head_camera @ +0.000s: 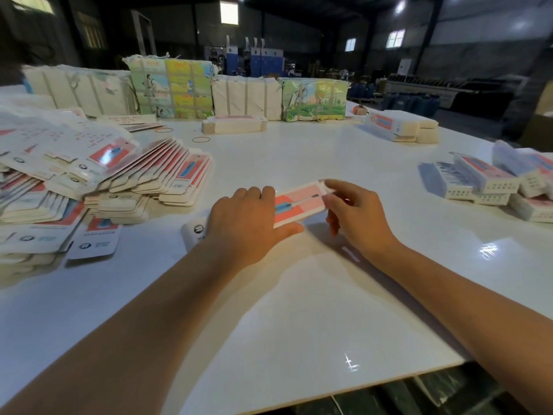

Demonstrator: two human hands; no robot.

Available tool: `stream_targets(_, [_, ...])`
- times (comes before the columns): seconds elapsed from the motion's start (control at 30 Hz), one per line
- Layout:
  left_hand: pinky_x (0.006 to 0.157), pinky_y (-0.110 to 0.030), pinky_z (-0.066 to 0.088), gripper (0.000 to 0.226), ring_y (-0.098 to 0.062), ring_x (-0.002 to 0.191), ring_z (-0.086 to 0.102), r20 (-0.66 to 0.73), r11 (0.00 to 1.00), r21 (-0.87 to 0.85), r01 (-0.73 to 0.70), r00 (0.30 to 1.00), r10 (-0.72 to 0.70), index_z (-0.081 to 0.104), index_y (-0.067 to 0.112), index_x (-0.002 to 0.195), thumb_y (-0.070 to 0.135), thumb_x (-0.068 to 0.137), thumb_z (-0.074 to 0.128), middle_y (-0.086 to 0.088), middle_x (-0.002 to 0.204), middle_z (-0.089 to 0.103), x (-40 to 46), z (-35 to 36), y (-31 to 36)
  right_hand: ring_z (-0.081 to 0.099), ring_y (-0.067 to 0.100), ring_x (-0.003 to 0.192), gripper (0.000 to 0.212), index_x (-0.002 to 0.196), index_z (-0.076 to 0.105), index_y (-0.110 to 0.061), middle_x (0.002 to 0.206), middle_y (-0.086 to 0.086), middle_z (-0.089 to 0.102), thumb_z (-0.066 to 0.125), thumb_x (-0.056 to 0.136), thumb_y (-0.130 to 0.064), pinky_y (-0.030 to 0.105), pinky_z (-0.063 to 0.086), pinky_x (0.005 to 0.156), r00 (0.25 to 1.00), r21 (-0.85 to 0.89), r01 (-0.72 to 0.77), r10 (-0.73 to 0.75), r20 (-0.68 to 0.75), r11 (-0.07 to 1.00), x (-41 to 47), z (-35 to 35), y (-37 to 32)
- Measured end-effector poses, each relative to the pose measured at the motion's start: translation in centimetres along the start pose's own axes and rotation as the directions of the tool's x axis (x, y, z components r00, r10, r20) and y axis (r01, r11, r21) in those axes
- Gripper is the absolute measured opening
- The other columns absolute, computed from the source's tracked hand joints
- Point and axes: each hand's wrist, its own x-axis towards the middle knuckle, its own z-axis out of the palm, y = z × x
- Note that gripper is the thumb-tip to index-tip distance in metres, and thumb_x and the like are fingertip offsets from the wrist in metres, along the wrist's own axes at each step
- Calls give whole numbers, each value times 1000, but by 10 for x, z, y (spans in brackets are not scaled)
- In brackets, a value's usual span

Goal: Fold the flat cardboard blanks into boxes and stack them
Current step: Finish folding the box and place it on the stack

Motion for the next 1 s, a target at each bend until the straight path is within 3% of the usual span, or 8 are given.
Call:
stream_targets(0.07, [72, -28, 42, 72, -15, 96, 52, -10, 999, 27, -27, 1000, 27, 40, 20, 118, 77, 77, 28, -1, 111, 55, 0, 0, 1, 52, 7, 47, 46, 142, 40, -17, 82, 3, 61, 47, 98, -12, 16, 44, 46, 994, 27, -85, 83, 69, 996, 2, 0, 2])
stream_targets(0.13, [72, -28, 40, 71, -16, 98, 52, -20, 997, 66, -50, 999, 51, 40, 20, 120, 76, 79, 28, -1, 113, 54, -1, 1, 3, 52, 5, 47, 49, 146, 34, -18, 93, 2, 59, 46, 98, -15, 12, 40, 44, 986, -27, -118, 120, 112, 993, 3, 1, 4])
stream_targets(0.3, [70, -28, 38, 72, -16, 97, 53, -69, 994, 103, -27, 997, 35, 40, 19, 119, 76, 79, 26, -1, 111, 55, -3, 2, 12, 46, 4, 37, 29, 87, 70, -22, 46, -14, 55, 45, 95, -7, 15, 34, 38, 998, -1, -19, 19, 53, 1000, 2, -1, 4])
stream_targets(0.43, [70, -28, 38, 73, -16, 96, 53, -86, 992, 123, -7, 996, 18, 39, 18, 120, 76, 79, 24, -1, 111, 55, -3, 4, 19, 52, 1, 51, 38, 70, 64, -27, 57, -15, 59, 46, 94, -5, 10, 35, 49, 1000, 60, -25, 24, 7, 998, 4, 1, 3])
stream_targets(0.7, [65, -25, 36, 81, -11, 83, 44, -92, 996, 83, 41, 995, -33, 40, 19, 115, 77, 68, 7, 1, 105, 55, -5, 1, 20, 54, 16, 82, 19, 89, 66, -17, 92, 3, 59, 48, 96, -14, 18, 39, 69, 996, -162, 82, -84, -6, 983, 5, -3, 5])
stream_targets(0.8, [70, -28, 42, 94, -14, 90, 52, -73, 997, -31, 75, 994, -77, 41, 19, 114, 79, 57, -3, 0, 104, 55, -7, -4, 18, 45, 15, 111, 30, 119, 61, -20, 114, -1, 46, 60, 91, -30, 19, 36, 87, 980, -299, 117, -159, -120, 947, 5, -7, 6])
stream_targets(0.9, [68, -27, 40, 85, -12, 84, 45, -64, 995, -68, 79, 994, -83, 41, 20, 113, 79, 63, 6, 1, 105, 55, -8, -6, 18, 50, 22, 115, 71, 146, 28, -19, 133, 8, 44, 67, 87, -27, 36, 45, 96, 976, 188, -210, 217, -21, 960, 10, -6, 3])
stream_targets(1.0, [66, -26, 39, 83, -10, 84, 42, -12, 995, -72, 69, 997, -70, 41, 21, 116, 79, 63, 12, 3, 106, 55, -7, -5, 19, 68, 29, 88, 36, 122, 49, -2, 100, 18, 66, 61, 89, -10, 39, 58, 77, 888, 600, -460, 328, 323, 655, 13, -5, 0])
